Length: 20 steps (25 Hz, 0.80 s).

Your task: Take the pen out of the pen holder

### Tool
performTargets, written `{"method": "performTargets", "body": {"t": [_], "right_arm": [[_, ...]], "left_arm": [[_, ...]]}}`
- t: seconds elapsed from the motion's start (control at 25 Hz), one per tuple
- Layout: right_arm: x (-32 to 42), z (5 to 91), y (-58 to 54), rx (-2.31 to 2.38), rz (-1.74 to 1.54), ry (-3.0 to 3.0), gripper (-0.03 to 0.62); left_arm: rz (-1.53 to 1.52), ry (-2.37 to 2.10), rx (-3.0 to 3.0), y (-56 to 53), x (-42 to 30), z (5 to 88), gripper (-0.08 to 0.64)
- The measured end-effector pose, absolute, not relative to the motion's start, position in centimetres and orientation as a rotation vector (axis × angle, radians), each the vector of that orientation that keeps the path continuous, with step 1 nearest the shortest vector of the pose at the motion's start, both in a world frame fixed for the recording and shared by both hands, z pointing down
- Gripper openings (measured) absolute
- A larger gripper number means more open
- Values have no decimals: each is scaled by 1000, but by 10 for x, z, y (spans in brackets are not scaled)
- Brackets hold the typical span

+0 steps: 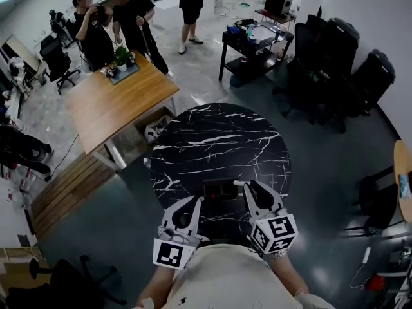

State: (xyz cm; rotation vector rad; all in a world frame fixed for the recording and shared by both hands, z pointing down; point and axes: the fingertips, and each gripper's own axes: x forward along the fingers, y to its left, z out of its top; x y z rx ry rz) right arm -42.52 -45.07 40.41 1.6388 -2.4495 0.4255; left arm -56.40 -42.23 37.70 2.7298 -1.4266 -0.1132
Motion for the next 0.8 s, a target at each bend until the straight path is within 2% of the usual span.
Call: {"method": "performTargets", "body": {"t": [0.28, 0.8], "right_arm": [[-451, 402, -448, 1556, 384, -2492, 84], [-439, 412, -443, 1592, 412, -2462, 84]], "left_arm": [[-11, -1473, 2700, -419, -582, 393, 11], [-83, -1419, 2744, -423, -563, 387, 11]]}}
